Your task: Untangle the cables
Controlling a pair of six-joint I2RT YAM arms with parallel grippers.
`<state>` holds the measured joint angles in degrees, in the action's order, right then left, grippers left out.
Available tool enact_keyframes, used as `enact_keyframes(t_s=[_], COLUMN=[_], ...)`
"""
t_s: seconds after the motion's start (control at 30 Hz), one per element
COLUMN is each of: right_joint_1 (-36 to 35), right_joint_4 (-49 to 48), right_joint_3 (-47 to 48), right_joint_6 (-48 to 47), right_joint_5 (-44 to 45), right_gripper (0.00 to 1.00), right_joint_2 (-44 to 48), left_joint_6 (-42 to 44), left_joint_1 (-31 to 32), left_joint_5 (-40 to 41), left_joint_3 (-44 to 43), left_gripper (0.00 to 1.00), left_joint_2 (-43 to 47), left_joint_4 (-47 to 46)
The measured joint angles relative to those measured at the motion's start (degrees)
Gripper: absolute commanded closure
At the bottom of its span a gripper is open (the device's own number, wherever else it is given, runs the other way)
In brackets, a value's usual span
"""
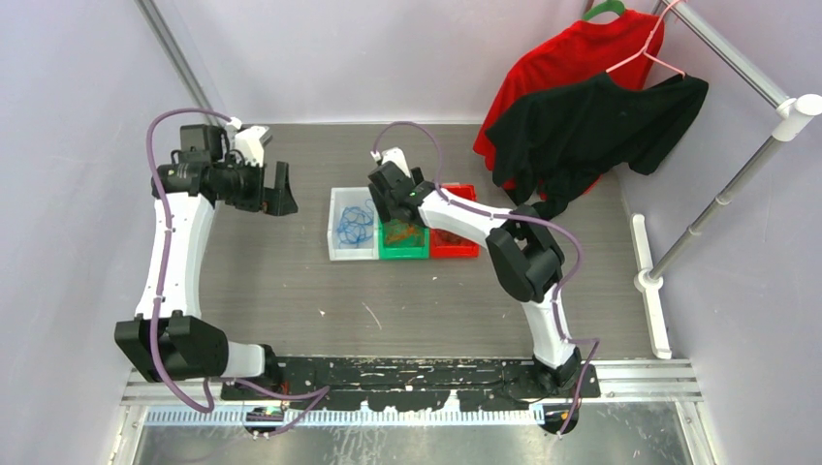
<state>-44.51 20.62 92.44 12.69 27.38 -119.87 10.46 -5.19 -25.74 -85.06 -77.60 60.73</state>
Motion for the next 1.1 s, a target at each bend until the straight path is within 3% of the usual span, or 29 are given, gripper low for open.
enact_keyframes(t_s=[0.23,0.3,0.33,0.43,0.53,0.7,0.87,1.0,1.1], right_joint_1=[0.00,0.00,0.00,0.31,1.99,11.58,17.73,20.17,24.68], right_joint_4=[2.86,3.85,4.09,3.85,2.58,0.07,-5.60,-26.47,-34.51], right_joint_3=[-0.02,-0.09,-0.31,-2.84,-9.33,-27.12,-46.77,-63.60,-69.37], right_joint_6=[0.15,0.44,0.79,1.68,3.69,7.30,10.14,2.69,0.50], right_joint_5=[-1.01,-1.42,-1.70,-2.19,-2.67,0.81,18.53,29.53,33.66], right_gripper=[0.11,0.05,0.01,0.00,0.00,0.00,0.00,0.00,0.00], right_joint_2=[5.27,8.81,11.17,20.17,31.26,49.51,62.40,66.58,61.48], left_joint_6=[-0.04,-0.04,-0.07,-0.55,-1.57,-3.34,-5.68,-7.89,-9.94], left_joint_1=[-0.94,-0.94,-0.94,-0.94,-0.94,-0.96,-0.96,-0.94,-0.94], left_joint_5=[0.26,0.33,0.39,0.68,0.61,0.39,0.28,0.20,0.20], left_joint_3=[2.40,2.80,3.15,6.27,14.67,33.88,51.15,59.98,63.17], left_gripper=[0.01,0.00,0.01,0.00,0.01,0.01,0.01,0.01,0.01], left_joint_2=[-0.33,-0.33,-0.33,-0.02,1.90,6.56,7.39,6.60,2.82], left_joint_4=[-2.16,-2.78,-3.41,-7.32,-14.29,-30.36,-51.71,-68.96,-82.27])
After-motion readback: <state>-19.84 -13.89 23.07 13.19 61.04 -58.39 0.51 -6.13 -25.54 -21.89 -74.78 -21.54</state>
